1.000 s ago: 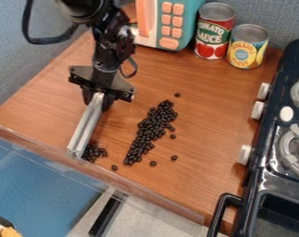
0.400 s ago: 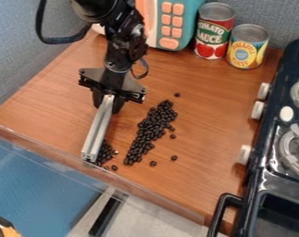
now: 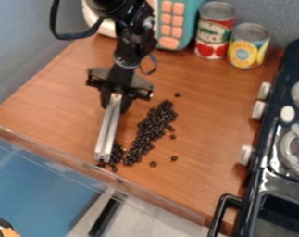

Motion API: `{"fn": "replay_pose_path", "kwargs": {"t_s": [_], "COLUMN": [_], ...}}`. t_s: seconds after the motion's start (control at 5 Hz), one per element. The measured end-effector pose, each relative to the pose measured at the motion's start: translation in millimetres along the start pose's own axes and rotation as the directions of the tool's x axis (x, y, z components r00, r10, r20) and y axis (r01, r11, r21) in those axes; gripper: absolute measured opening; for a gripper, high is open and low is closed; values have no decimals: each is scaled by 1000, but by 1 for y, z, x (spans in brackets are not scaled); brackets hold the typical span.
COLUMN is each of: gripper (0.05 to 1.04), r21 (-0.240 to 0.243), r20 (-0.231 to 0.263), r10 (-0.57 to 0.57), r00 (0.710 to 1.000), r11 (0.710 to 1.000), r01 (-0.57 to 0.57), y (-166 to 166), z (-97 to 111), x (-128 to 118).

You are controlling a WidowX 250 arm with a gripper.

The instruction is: Sweep into pile

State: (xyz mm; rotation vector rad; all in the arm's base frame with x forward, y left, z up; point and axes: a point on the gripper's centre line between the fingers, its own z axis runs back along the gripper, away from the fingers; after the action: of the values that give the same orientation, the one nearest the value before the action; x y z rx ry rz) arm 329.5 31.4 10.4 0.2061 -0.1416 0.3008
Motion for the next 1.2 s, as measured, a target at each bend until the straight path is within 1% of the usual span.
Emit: {"fn": "replay_pose_path", "kwargs": {"t_s": [0.2,0.4,0.6,0.8,1.0,1.2], "gripper": [379,379,379,379,379,379], "r21": [-4,-6,-40,-88,-93,-94], "r20": [-14,-8,-39,-99,-75,-82], "r10": [15,2,13,-16,31,60], "r00": [1000,1000,999,995,997,995], "r11": [1000,1000,999,996,995,993], "r01": [-15,-2,-15,8,-38,-68], "y": [-6,-16,-23,-18,8,31], "z": [0,2,6,17,37,41], "x": [4,8,7,2,20,29]}}
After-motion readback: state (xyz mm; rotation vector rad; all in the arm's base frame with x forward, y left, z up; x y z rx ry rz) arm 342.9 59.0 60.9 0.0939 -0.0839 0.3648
